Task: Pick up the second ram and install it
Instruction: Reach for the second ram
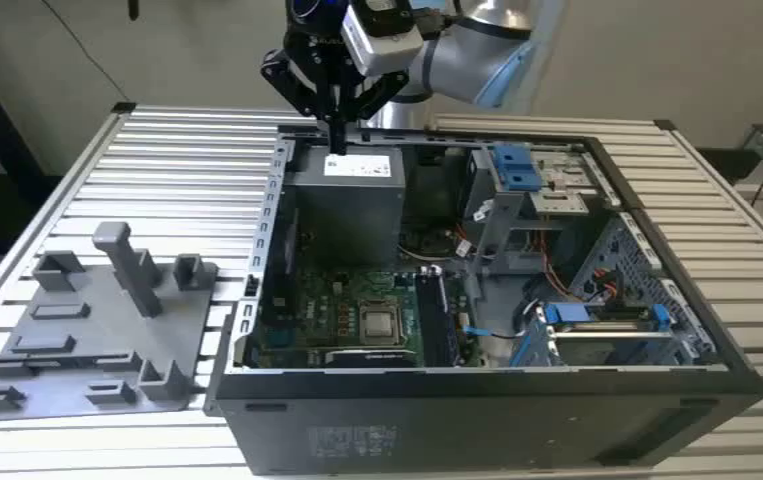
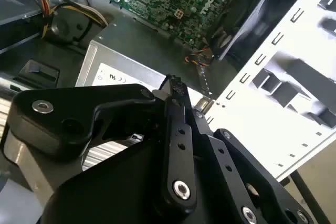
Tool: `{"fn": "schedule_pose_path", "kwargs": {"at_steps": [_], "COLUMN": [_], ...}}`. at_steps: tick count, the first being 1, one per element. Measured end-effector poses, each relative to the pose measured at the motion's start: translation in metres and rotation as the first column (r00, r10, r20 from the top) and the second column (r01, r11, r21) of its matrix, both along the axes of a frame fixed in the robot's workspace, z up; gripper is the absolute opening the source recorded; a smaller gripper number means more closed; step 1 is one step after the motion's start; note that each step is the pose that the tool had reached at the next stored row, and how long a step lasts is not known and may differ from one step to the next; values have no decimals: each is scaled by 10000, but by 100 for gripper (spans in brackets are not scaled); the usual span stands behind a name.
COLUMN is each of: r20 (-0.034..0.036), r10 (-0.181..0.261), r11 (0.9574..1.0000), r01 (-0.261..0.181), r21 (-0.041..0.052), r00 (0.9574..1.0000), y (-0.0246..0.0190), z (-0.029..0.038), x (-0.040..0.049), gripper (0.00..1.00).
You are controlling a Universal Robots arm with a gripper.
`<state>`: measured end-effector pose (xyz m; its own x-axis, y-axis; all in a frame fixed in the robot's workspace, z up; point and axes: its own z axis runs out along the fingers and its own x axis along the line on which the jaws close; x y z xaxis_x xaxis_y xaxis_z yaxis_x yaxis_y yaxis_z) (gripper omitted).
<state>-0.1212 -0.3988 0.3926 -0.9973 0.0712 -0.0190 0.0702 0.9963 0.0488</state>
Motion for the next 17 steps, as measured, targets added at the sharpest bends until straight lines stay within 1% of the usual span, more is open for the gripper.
{"fn": "schedule_pose_path", "kwargs": {"at_steps": [13,17], "r20": [0,0], "r10": [0,0], "r11": [10000,10000], "r01": [0,0], "r21": [0,0], "r00": [10000,10000], "y": [0,0], "z": [0,0], "x": [-1,-44], "gripper": [11,11]}}
